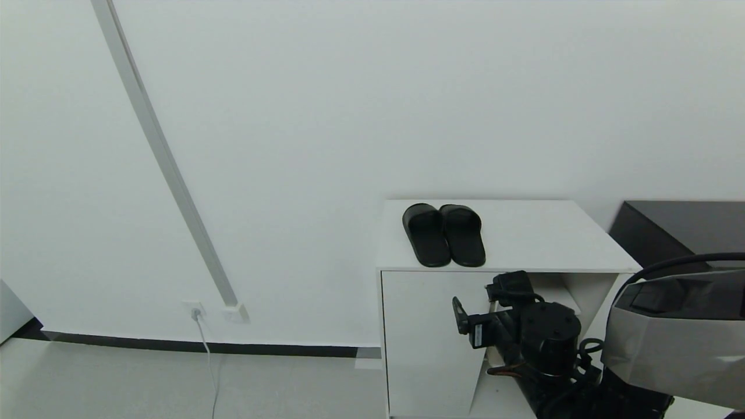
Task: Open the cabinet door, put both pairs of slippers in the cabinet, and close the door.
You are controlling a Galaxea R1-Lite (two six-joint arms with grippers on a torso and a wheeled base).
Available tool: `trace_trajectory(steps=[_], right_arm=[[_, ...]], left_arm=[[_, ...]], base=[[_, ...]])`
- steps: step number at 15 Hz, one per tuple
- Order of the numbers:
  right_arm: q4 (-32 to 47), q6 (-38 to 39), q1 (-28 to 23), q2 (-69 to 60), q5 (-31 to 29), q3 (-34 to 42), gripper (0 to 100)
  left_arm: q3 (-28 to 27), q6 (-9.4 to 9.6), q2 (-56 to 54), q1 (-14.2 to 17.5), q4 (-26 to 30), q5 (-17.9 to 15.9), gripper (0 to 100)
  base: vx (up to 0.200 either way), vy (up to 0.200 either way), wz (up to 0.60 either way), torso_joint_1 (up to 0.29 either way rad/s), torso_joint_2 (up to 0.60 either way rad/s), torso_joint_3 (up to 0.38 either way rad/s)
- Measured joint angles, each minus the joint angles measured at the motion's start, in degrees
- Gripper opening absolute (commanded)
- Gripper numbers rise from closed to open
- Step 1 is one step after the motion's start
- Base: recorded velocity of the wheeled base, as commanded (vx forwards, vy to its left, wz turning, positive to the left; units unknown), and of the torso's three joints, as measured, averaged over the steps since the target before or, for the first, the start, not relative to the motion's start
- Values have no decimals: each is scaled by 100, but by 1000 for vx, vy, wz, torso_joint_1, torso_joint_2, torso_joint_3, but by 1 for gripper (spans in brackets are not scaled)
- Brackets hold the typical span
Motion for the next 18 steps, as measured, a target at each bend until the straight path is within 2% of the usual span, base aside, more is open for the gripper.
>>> trace_trajectory(steps=[7, 8, 12, 13, 15, 18], right_arm=[[11, -355, -96, -13, 112, -243, 100], [239, -349, -124, -55, 145, -402, 100], [3156, 413, -183, -628, 178, -1547, 100], [3633, 651, -185, -756, 189, -1877, 100], [3872, 805, -183, -898, 252, -2236, 100], [3871, 831, -179, -903, 261, -2326, 100]], left_arm=[[0, 13, 0, 0, 0, -5, 0], [0, 16, 0, 0, 0, -2, 0], [0, 16, 0, 0, 0, 0, 0], [0, 13, 0, 0, -2, 0, 0], [0, 11, 0, 2, 0, 0, 0], [0, 11, 0, 0, -2, 1, 0]], base=[[0, 0, 0, 17, -40, -19], [0, 0, 0, 0, 0, 0], [0, 0, 0, 0, 0, 0], [0, 0, 0, 0, 0, 0], [100, 0, 0, -4, 4, 1], [200, 0, 0, -2, -6, 2]])
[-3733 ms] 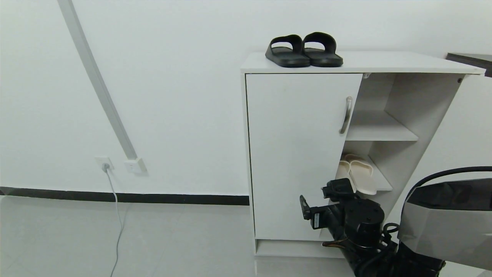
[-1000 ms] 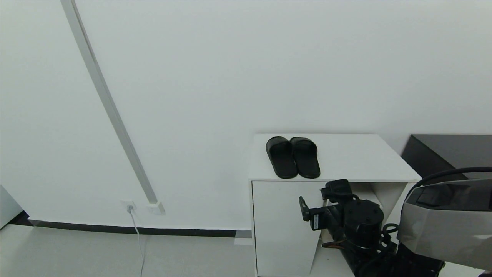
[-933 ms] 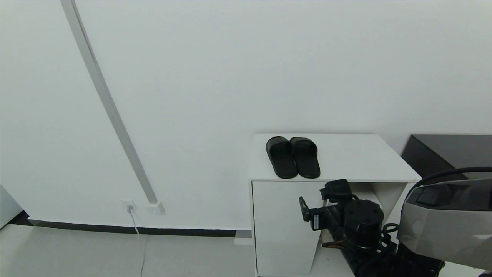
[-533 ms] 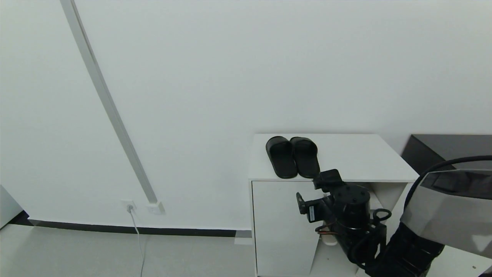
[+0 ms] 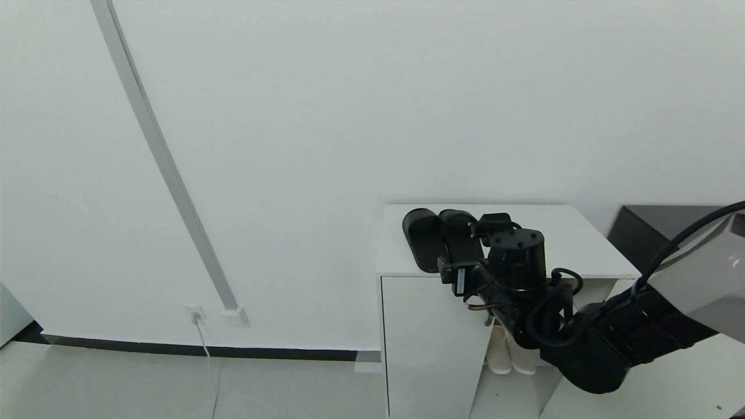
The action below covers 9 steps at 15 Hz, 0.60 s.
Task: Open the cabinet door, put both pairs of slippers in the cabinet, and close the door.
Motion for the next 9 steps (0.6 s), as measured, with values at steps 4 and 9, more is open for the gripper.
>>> trace_trajectory(steps=[4, 9], right_arm=[[-99, 23, 0, 134, 41, 33, 100], [-580, -16, -67, 517, 334, 140, 100]], left_arm=[[0, -2, 0, 5, 2, 0, 0], [0, -22, 0, 0, 2, 7, 0]], base=[[200, 0, 0, 13, 6, -1], [120, 0, 0, 1, 0, 1]])
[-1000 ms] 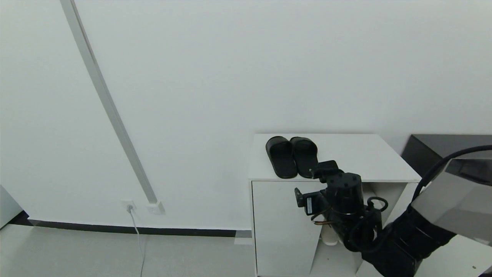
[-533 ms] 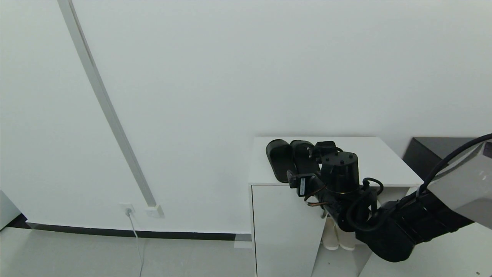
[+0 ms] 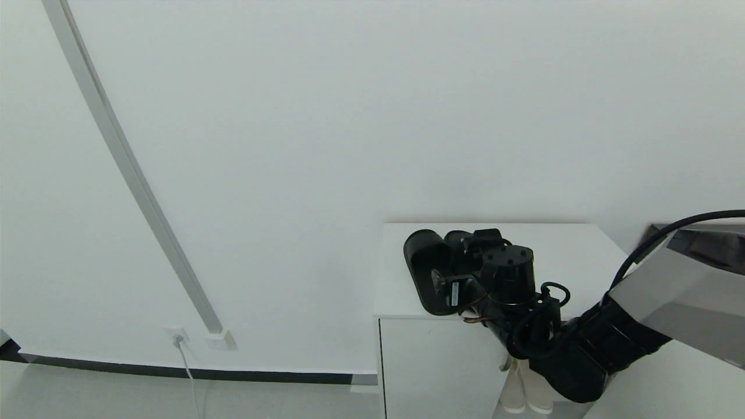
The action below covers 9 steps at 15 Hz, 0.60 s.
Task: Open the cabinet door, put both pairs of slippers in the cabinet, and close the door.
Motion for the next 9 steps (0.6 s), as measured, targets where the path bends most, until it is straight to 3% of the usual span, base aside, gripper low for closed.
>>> trace_trajectory(steps=[6, 9], right_arm=[[85, -112, -394, 631, 345, -837, 100], [494, -184, -567, 948, 377, -1462, 100]], left_arm=[[0, -13, 0, 0, 0, 0, 0], [0, -16, 0, 0, 0, 2, 0]], base=[[0, 0, 0, 0, 0, 0], [0, 0, 0, 0, 0, 0]])
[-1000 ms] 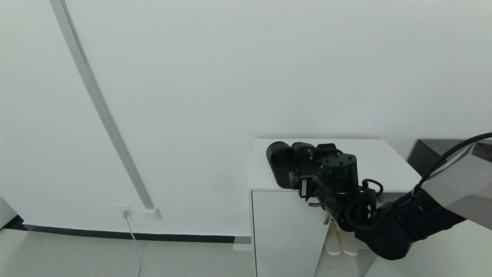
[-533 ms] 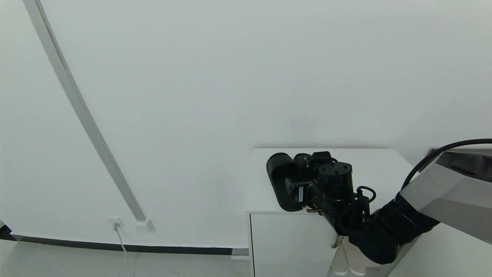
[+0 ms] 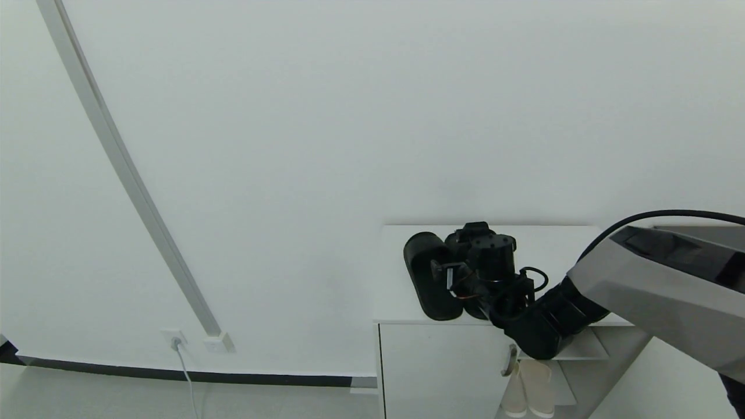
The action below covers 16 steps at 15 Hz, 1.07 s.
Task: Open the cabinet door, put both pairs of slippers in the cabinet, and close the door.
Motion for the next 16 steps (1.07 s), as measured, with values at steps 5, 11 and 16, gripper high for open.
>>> trace_trajectory(steps=[5, 11, 16], right_arm=[[635, -7, -105, 351, 1, -909, 100], [790, -5, -144, 592, -2, -1279, 0], [791, 6, -150, 631, 0, -1339, 0]], left_arm=[[0, -9, 0, 0, -2, 41, 0], [0, -9, 0, 0, -2, 41, 0], [0, -9, 0, 0, 0, 41, 0]], base=[[0, 0, 0, 0, 0, 0], [0, 0, 0, 0, 0, 0], [0, 0, 0, 0, 0, 0]])
